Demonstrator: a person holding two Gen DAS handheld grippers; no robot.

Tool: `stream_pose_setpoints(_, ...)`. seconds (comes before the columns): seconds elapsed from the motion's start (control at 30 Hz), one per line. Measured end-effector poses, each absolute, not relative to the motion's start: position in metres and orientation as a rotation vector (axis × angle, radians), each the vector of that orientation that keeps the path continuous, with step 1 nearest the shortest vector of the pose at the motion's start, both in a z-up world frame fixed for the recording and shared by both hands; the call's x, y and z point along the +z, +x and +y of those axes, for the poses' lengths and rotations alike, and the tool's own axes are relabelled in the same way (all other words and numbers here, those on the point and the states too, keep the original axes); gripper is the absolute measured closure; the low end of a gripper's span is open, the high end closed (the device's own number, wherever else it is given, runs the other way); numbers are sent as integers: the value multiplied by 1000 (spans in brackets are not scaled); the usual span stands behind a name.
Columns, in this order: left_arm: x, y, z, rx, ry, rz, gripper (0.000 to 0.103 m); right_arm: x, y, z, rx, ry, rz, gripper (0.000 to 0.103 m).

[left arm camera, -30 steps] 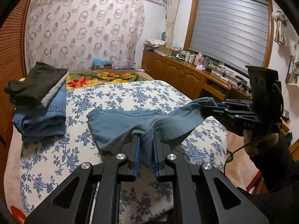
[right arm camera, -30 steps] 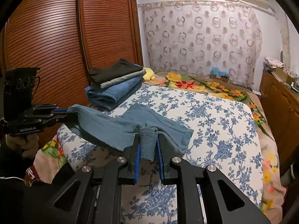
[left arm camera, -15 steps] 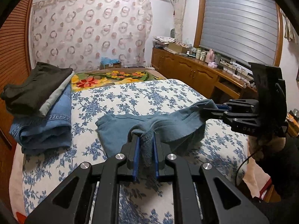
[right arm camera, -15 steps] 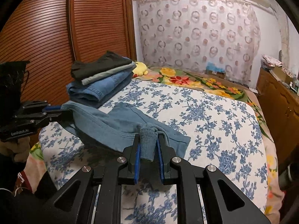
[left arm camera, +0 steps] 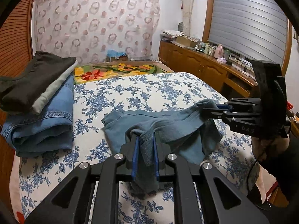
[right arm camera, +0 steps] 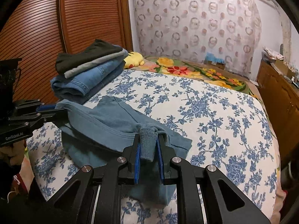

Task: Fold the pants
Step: 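Open the left tool and release the folded hem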

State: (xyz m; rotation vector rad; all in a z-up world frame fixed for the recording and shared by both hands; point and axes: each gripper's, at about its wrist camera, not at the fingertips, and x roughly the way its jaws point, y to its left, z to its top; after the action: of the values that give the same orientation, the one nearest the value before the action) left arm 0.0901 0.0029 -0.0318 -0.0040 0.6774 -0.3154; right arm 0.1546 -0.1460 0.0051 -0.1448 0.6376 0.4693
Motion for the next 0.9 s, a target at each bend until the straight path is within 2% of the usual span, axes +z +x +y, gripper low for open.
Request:
stream_pose_setpoints(0.1,-33,94,3,-315,-6,683,88,3,158,-143,463,-155,645,87)
stream_pose_setpoints(0.2,-33,93,6,-308,-13,674,82,-1,162,-141,459,-154,653,87)
stream_pose_setpoints(0.3,-32,90,11,-308,-41,656,70,-4,165,-139,458,-147,661,87)
stream_pose_setpoints(0.37,-31,89,16,-314,-60,650,45,-5,167,-139,456,-146,663,87)
stream_pose_setpoints(0.43,-33,90,19,-333,-70,658,31,-6,169,-138,454,-147,664,87)
stream_pose_setpoints(0.63,-43,90,22,-302,-55,683,30,-8,172,-140,454,-130,665,86)
stream_pose_setpoints(0.8,-54,90,17,-288,-7,718,30,-7,170,-148,448,-100,659,62)
stream_pose_setpoints(0.9,-60,87,17,-302,7,734,30,-5,162,-152,467,-106,656,58)
